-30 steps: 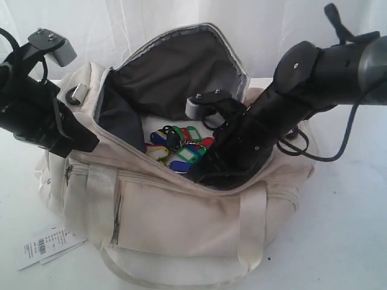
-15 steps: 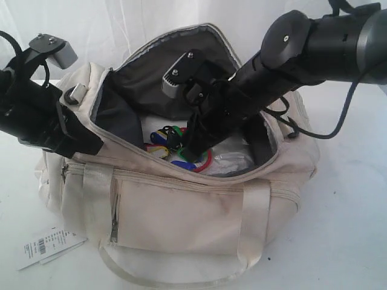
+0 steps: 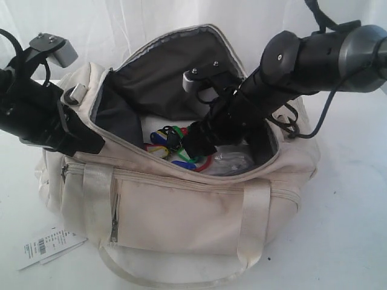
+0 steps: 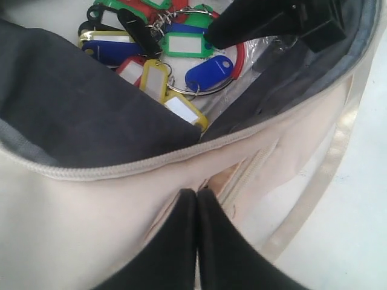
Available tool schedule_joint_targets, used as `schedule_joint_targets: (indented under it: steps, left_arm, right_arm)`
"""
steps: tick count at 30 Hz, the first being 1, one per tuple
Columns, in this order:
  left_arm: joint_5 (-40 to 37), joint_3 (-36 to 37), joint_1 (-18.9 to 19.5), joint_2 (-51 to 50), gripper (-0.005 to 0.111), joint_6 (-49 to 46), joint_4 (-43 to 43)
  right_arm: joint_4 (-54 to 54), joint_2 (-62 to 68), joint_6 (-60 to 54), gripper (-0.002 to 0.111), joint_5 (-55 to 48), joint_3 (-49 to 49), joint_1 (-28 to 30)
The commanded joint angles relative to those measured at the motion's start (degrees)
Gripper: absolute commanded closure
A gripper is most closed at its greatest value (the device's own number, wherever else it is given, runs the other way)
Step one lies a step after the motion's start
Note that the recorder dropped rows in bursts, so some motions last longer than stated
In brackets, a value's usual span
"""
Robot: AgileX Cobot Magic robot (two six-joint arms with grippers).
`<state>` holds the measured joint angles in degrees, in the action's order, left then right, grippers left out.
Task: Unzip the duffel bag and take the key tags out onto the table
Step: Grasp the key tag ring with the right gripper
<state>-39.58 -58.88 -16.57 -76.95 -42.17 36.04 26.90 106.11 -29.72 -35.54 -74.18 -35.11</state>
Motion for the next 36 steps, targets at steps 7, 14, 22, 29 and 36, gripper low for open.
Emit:
schedule_joint_targets:
  steps: [7, 14, 22, 29, 36]
  left_arm:
    - [-2.4, 0.4, -0.2, 0.2, 0.107, 0.1, 2.9]
    - [-2.4, 0.4, -0.2, 0.2, 0.107, 0.1, 2.9]
    - [-2.4, 0.4, -0.2, 0.2, 0.107, 0.1, 2.9]
    - [-2.6, 0.4, -0.2, 0.2, 0.107, 0.1, 2.9]
    - [-3.0, 0.4, -0.2, 0.2, 0.107, 0.1, 2.9]
  right_arm:
    - [2.2, 1.5, 4.5, 0.048, -0.5, -0.6, 1.7]
    - [15.4, 4.5, -4.5, 0.048, -3.3, -0.6, 2.2]
    - [24.4, 4.8, -12.3, 0.062, -7.0, -0.6, 2.2]
    - [23.9, 4.7, -12.3, 0.076, -6.8, -0.6, 2.2]
    - [17.7, 2.5, -9.2, 0.076, -5.1, -2.1, 4.0]
